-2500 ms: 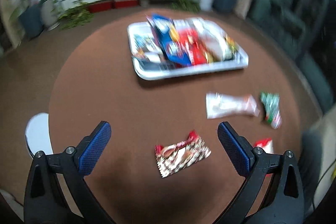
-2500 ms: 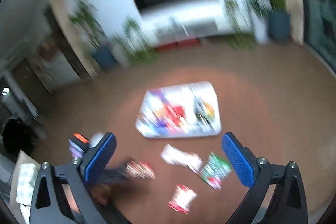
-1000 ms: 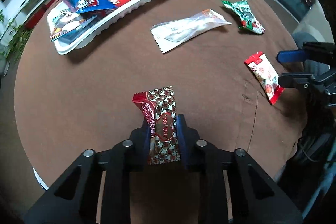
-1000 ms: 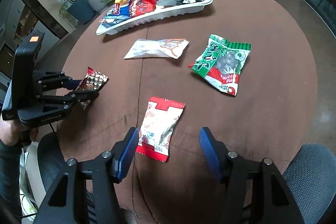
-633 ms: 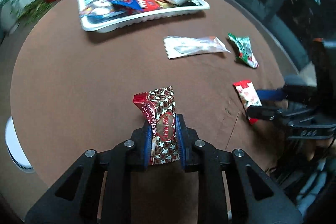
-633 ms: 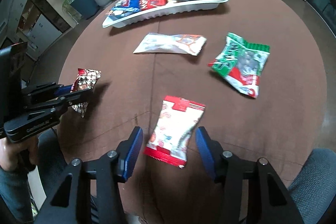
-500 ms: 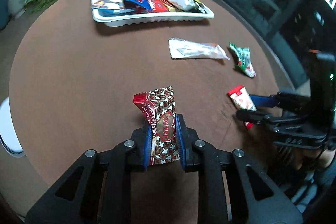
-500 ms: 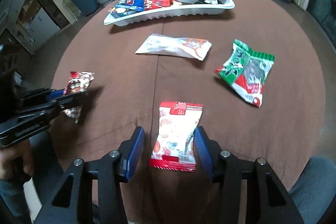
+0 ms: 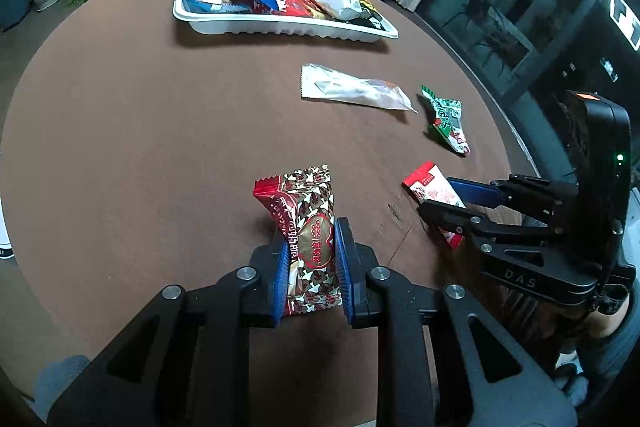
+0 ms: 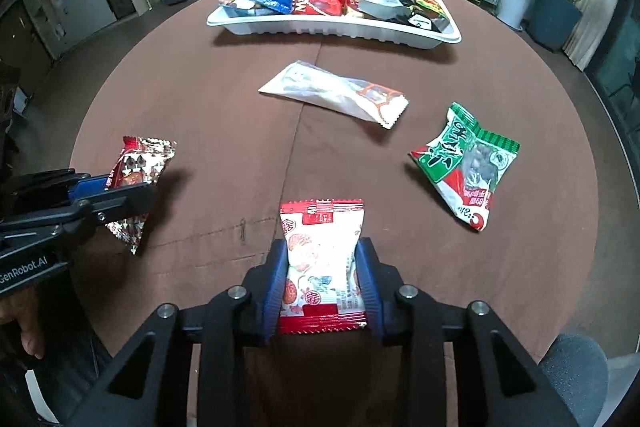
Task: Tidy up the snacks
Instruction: 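Grasp the red-and-white packet with the right tool while the left tool grasps the checkered candy, then carry the checkered candy and red-and-white packet over the white tray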
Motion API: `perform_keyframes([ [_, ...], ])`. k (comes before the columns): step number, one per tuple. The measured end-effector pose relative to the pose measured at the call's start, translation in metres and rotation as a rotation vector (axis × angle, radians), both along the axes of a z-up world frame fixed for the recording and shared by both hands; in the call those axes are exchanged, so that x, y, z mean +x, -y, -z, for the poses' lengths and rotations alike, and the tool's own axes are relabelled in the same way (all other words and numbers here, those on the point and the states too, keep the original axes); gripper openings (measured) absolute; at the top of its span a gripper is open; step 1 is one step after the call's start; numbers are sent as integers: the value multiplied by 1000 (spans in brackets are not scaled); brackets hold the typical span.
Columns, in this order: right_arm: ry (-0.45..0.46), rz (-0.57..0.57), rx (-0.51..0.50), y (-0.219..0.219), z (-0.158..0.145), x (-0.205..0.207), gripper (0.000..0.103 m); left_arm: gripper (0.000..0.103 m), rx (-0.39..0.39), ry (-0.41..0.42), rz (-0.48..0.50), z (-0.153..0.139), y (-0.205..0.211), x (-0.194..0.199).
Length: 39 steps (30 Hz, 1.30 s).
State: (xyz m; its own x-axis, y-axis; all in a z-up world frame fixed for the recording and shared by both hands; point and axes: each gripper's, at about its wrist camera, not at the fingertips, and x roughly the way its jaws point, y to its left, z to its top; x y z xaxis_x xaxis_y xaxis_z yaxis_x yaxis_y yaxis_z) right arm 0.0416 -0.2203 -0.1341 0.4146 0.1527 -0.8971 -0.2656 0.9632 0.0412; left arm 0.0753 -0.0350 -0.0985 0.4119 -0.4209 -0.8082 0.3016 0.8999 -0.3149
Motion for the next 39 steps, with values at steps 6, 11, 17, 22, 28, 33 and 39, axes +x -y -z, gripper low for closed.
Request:
perform_keyframes([
  [6,-19,6,52,7,-2,1,31,19,-8,-4,-4,3,1,1],
  [11,-6,23,116,13,-8,-5,30,19,-24,-1,-11,2,-2,1],
  [17,-1,54,245,28,-24,-3,30,19,-47,1,-25,-2,-7,3],
  [22,-10,98,323,49,-30,7,30,19,-69,12,-50,-11,-18,12],
  [28,52,167,382,83,-57,35,30,19,-96,55,-84,-39,-36,43],
  [33,165,163,370,89,-102,69,30,19,-75,112,-103,-72,-46,86],
  [39,249,114,388,69,-144,128,30,19,-60,157,-140,-105,-52,151],
])
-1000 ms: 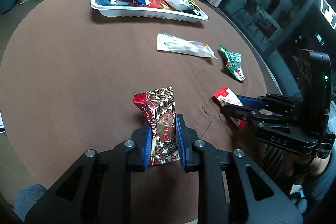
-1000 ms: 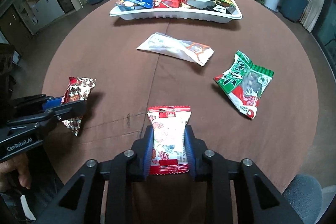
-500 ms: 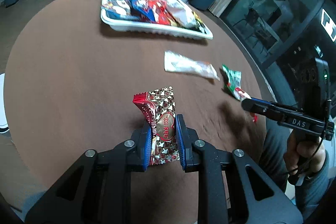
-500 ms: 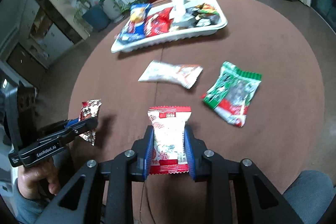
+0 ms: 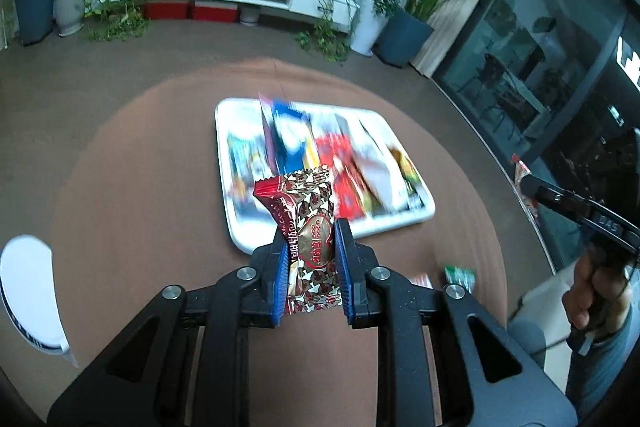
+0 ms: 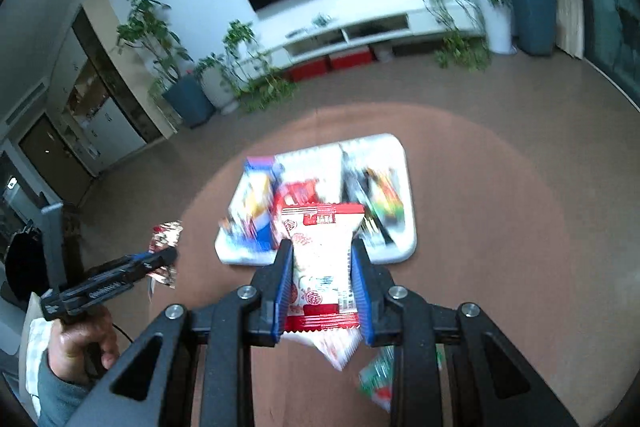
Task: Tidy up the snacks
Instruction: 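Carry the checkered candy and red-and-white packet over the white tray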
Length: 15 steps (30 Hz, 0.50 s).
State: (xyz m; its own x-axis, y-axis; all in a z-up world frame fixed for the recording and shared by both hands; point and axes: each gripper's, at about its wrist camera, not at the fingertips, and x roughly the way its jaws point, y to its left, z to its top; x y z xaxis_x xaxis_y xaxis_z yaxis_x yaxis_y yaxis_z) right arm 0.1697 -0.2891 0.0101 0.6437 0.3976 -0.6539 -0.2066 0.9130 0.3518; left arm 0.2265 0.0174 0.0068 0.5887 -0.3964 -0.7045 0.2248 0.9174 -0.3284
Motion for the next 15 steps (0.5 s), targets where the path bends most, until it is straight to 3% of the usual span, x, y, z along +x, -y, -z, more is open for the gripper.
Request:
perform_keyframes([
  [5,16,-50,-30,-41,-5,58,30,19,66,-6,-27,2,10,50],
  [15,-86,-62,-91,-89,57,132,30,19,139,-46,-45,54,23,114],
])
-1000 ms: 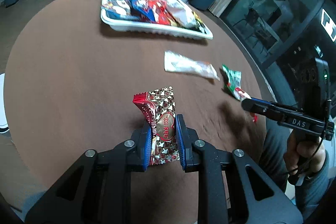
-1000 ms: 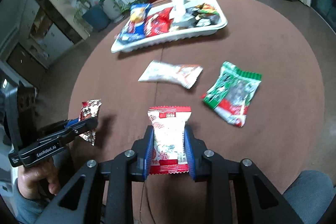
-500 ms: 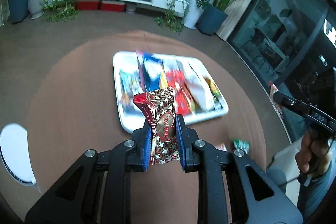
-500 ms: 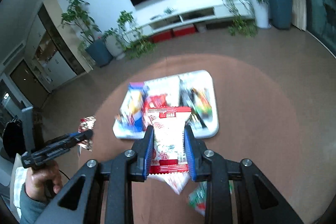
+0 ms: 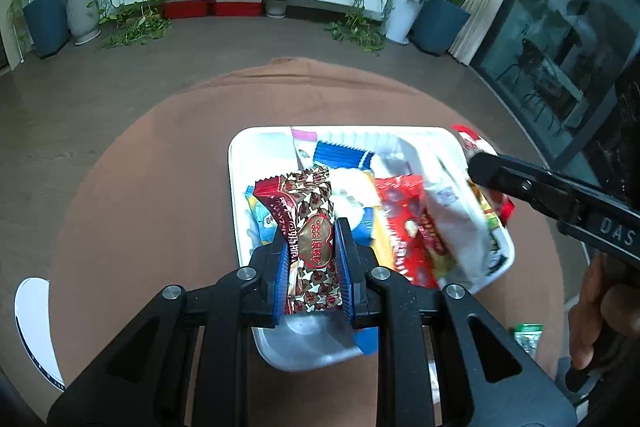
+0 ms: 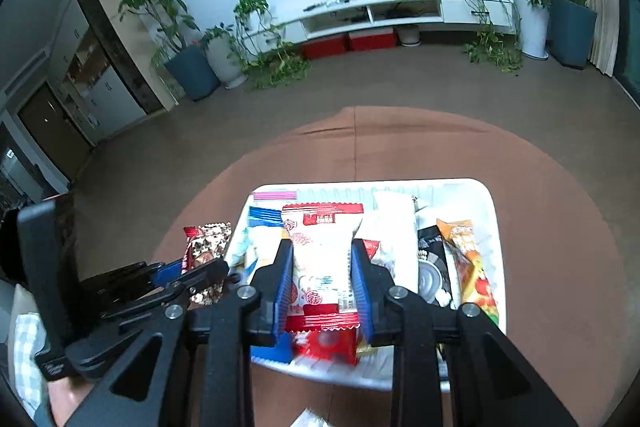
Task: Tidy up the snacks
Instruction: 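Carry the checkered candy and red-and-white packet over the white tray, then lower both snacks into the tray and open both tools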
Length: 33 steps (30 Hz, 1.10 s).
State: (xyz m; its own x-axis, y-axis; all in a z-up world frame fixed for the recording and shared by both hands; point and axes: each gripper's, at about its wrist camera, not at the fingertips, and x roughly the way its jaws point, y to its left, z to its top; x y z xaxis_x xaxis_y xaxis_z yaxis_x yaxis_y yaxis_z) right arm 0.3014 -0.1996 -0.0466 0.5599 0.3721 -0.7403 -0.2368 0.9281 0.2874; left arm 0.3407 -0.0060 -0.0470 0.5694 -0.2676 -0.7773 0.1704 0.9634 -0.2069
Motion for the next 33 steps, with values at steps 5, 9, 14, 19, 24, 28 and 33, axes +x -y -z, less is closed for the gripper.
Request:
perform_keyframes([
  [5,-39,13,-37,-4,25,22,30,19,2,-13,22,24,7,16],
  [9,-66,15,-61,-7,42,29,30,19,0,-11,37,34,15,29],
  [14,-73,24,-84,-9,52,33,32,20,5,-6,50,44,19,40],
  [19,-71,23,-94,-12,54,31,35,21,11,2,49,48,21,43],
  [24,-73,22,-99,-13,55,30,38,22,25,-1,51,46,26,39],
  [28,-75,23,-93,-11,52,31,42,24,27,1,52,45,26,37],
  [33,-61,40,-85,-7,46,28,52,26,29,8,52,43,24,31],
])
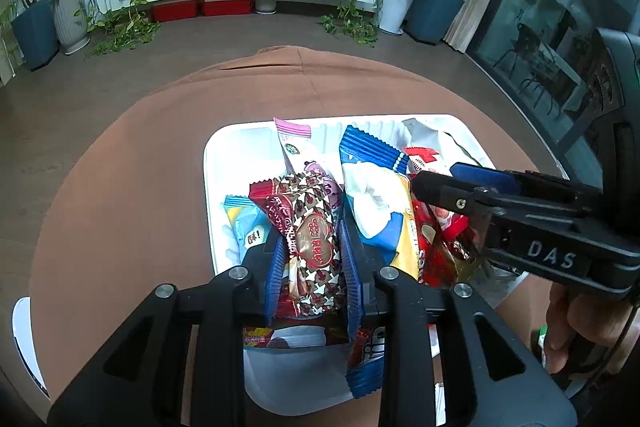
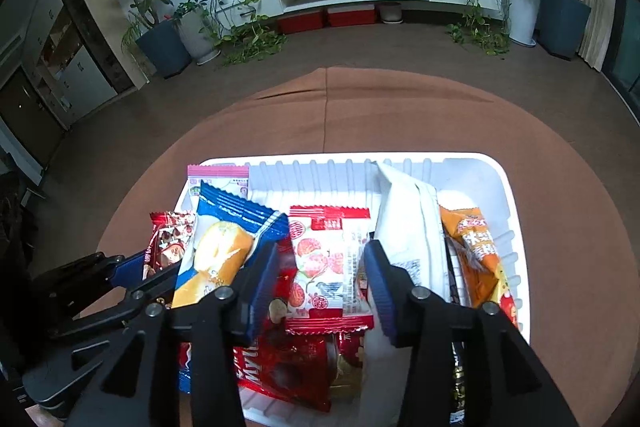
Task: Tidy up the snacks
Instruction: 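Lower both snacks into the tray and open both tools, then lower the left tool to the white cat-print packet and grasp it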
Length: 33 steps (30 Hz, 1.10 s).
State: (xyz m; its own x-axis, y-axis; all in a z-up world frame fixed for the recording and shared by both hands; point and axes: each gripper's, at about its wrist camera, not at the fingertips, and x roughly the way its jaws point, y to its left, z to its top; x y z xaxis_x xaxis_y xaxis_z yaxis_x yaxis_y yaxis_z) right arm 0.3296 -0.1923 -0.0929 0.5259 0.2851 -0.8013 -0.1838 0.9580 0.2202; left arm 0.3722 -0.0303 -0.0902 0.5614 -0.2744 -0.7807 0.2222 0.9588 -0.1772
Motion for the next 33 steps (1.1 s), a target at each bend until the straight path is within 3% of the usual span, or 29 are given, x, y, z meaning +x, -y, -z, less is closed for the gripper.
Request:
perform_keyframes([
  [4,11,13,8,5,-5,-3,57,33,3,7,-5,-1,-2,-3],
  [5,13,15,11,6,-7,-3,57,49,9,11,-12,-2,-2,-4],
  [7,23,19,15,8,-11,-5,60,64,8,22,-33,-3,-8,-5],
  [18,70,9,36,14,-34,-24,64,65,-4,42,-51,-11,-13,-20],
  [24,91,34,84,32,-46,-41,71,77,-16,78,-56,-25,-16,-45],
  [26,95,38,97,39,-49,-49,75,87,-15,89,-39,-28,-14,-59],
  [33,95,72,157,80,-52,-92,81,89,-3,107,31,-33,1,-101],
])
